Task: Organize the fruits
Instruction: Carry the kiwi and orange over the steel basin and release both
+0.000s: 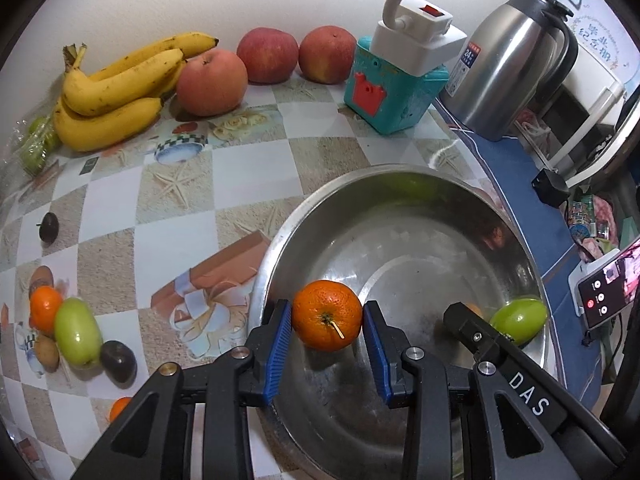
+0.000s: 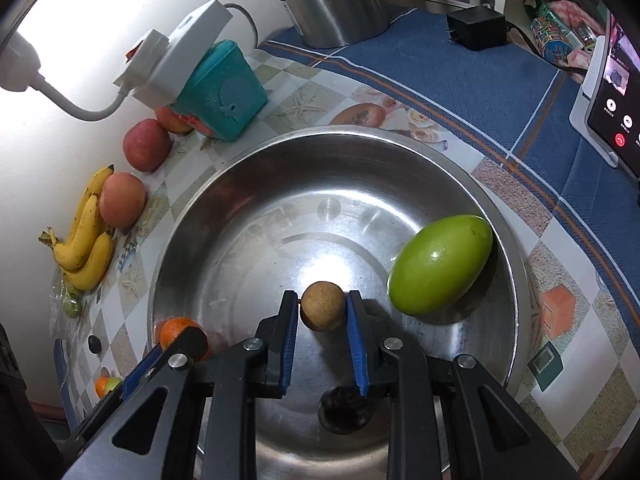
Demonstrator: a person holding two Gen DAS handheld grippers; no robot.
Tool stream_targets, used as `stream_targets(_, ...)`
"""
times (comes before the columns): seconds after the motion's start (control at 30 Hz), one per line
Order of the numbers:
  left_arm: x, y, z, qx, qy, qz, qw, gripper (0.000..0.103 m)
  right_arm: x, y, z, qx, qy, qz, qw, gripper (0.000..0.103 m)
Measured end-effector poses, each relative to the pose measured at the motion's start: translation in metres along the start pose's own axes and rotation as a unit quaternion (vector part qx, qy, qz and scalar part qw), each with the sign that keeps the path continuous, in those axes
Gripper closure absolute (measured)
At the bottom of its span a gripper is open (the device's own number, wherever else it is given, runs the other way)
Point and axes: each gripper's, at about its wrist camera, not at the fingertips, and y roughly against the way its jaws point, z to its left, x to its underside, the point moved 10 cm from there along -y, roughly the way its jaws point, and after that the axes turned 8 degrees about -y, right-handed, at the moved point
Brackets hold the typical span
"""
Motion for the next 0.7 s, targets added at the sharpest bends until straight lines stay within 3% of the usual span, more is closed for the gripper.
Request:
stream_targets(0.5, -0.001, 0.004, 0.023, -0.008, 0.028, -0.005, 0.9996, 0.064, 0.002, -0.001, 0.009, -0.010, 0.022, 0.007, 1.000, 0.077)
stream_targets(0.7, -0.001, 0.006, 0.028, -0.001, 0.040, -0.002, 0.9992, 0.064, 0.003, 0.002, 0.019, -0.024, 0.039, 0.006, 0.999, 0.066)
